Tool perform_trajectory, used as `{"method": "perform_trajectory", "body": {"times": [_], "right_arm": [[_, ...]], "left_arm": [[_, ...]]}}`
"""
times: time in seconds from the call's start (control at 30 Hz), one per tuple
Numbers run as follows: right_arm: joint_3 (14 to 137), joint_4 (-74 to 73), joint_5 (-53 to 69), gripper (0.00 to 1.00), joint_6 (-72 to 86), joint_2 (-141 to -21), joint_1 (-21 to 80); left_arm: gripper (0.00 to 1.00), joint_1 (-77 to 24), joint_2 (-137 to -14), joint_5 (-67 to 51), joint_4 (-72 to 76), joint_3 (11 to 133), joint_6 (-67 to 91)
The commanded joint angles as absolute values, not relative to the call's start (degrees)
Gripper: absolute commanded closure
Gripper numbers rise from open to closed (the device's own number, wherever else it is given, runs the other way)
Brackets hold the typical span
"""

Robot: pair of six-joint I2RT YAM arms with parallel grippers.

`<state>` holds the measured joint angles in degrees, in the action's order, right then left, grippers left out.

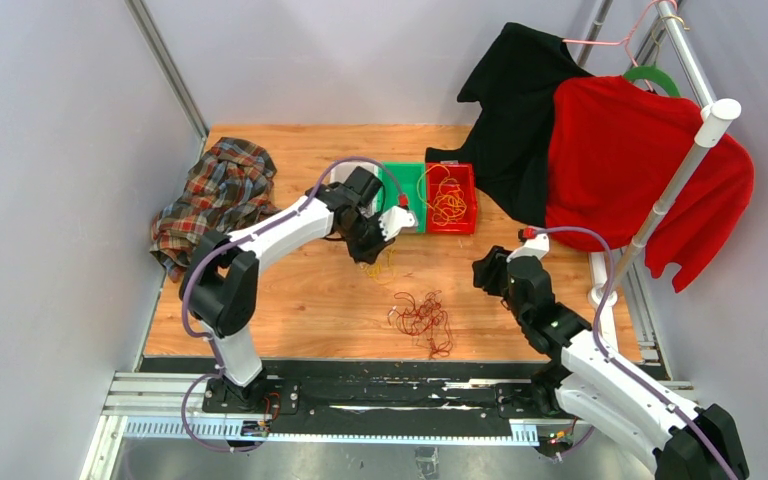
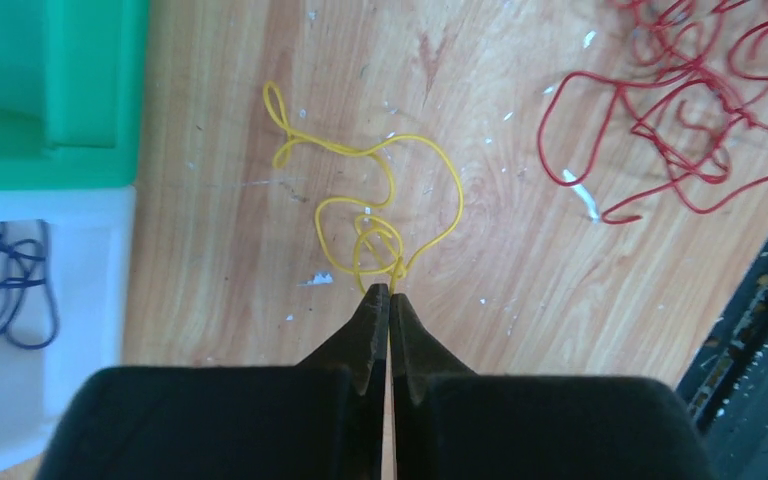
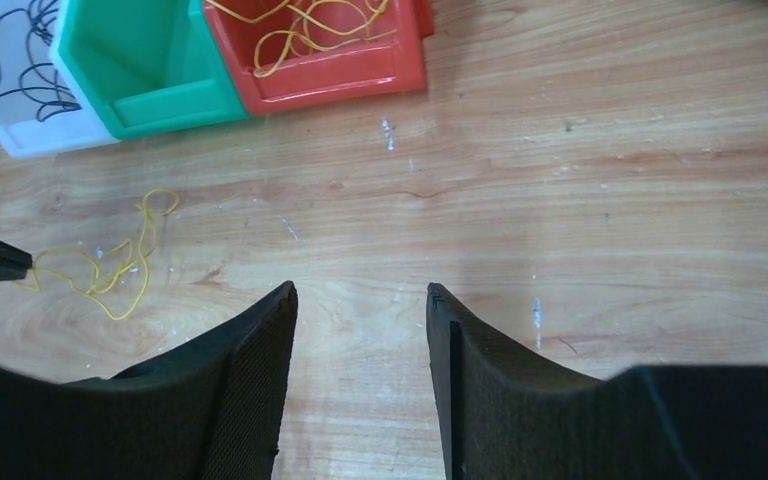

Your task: Untangle the cables

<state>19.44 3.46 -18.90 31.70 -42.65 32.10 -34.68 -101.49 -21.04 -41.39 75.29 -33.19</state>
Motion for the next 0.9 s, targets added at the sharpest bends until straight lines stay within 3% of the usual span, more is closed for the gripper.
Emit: {"method": "perform_trajectory", "body": {"times": [0.0, 0.23, 0.5, 0.87], "right_arm": [[22.1, 7.1, -14.3, 0.48, 29.8, -42.1, 31.5], [24.4, 16.4, -1.1, 0.33, 26.1, -44.4, 31.6], [32.5, 26.0, 8.8, 0.31, 19.4, -50.1, 36.0], [41.2, 29.8, 7.1, 0.34, 13.1, -63.5, 36.7]], "left_arm": [[0.99, -34.7, -95.2, -25.7, -49.3, 82.4, -34.7], [0.99, -34.8, -89.3, -33.1, -54.6, 91.7, -31.9], [0.99, -35.6, -92.4, -37.3, -57.7, 106.6, -26.2], [1.00, -40.2, -99.2, -34.6, -61.1, 123.4, -26.8]]}}
